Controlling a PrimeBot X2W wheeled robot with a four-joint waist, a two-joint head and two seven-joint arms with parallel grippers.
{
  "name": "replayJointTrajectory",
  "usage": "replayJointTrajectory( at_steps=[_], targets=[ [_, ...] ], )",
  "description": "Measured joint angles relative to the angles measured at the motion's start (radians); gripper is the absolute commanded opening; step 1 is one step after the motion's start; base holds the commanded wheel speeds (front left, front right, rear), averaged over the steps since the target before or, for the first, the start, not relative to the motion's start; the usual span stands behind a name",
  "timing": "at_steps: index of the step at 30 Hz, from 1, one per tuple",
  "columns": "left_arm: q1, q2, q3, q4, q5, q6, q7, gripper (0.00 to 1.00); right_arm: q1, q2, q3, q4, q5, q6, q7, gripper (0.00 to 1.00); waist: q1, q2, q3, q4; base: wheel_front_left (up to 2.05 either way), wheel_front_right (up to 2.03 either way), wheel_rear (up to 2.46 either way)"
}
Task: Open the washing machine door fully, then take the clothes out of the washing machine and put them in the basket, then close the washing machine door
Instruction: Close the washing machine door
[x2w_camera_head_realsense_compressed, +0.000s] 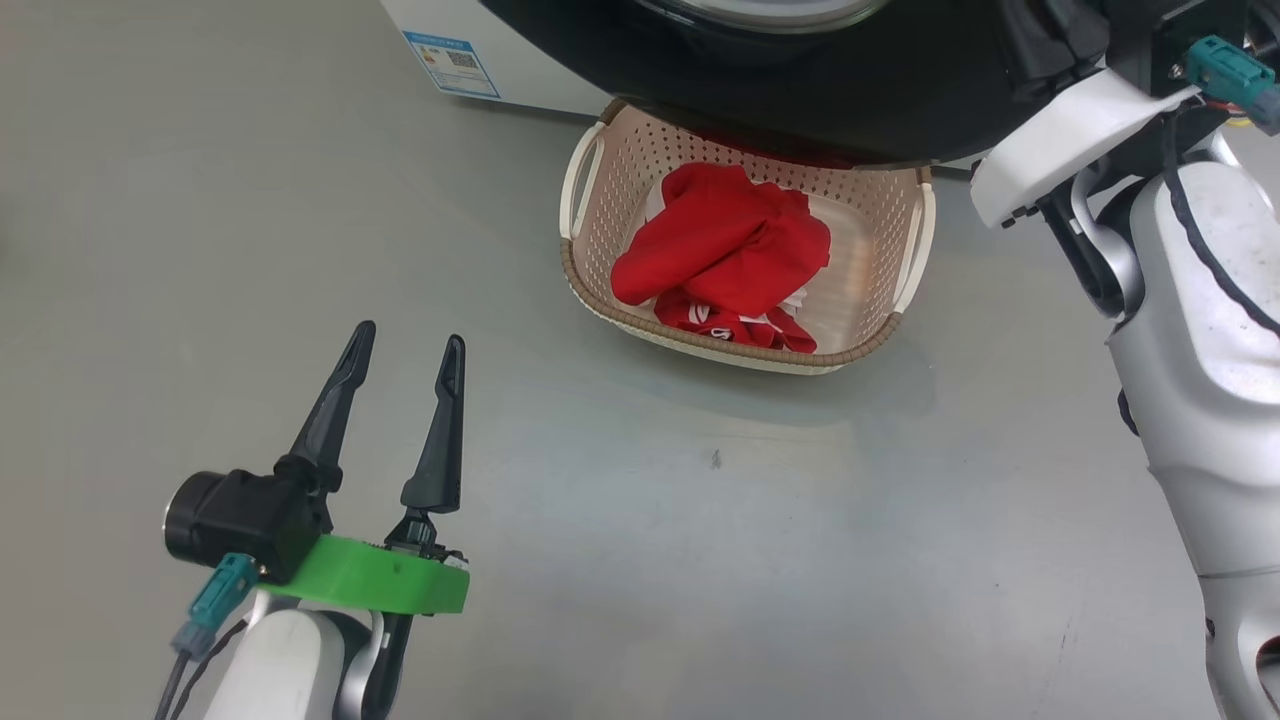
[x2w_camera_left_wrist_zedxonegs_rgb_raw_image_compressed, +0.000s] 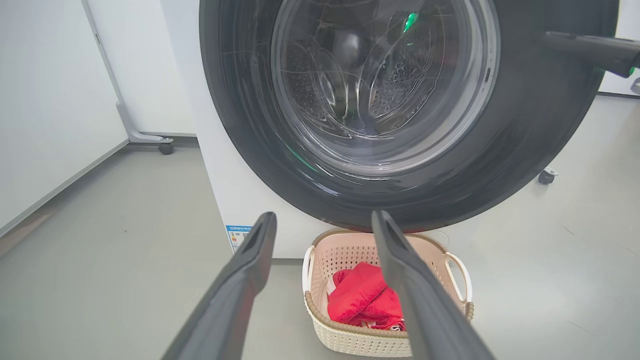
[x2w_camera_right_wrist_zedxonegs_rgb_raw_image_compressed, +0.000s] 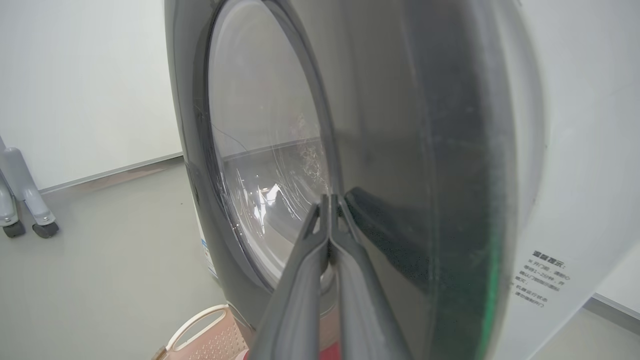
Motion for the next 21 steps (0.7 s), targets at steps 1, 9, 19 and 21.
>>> replayJointTrajectory(
  at_steps=[1, 9, 19, 21],
  targets=[
    [-0.004, -0.001, 0.0, -0.003, 0.0, -0.001, 0.0, 1.0, -0.011, 0.0, 0.0, 0.004, 0.0, 0.0, 0.0, 0.0, 0.0, 0.0, 0.005, 0.002, 0.0, 0.0, 0.0],
    [-0.037, -0.007, -0.007, -0.017, 0.0, -0.009, 0.0, 1.0, -0.121, -0.033, -0.001, 0.031, -0.003, 0.008, 0.01, 0.0, 0.0, 0.0, 0.054, 0.019, 0.0, 0.0, 0.0],
    [-0.077, -0.017, -0.029, -0.023, 0.007, -0.018, 0.0, 1.0, -0.259, -0.091, -0.017, 0.079, -0.02, 0.008, 0.029, 0.0, 0.0, 0.0, 0.117, 0.062, 0.0, 0.0, 0.0],
    [-0.086, -0.018, -0.03, -0.022, 0.006, -0.025, 0.0, 1.0, -0.281, -0.101, -0.023, 0.092, -0.021, 0.008, 0.03, 0.0, 0.0001, 0.0, 0.128, 0.072, 0.0, 0.0, 0.0]
  ],
)
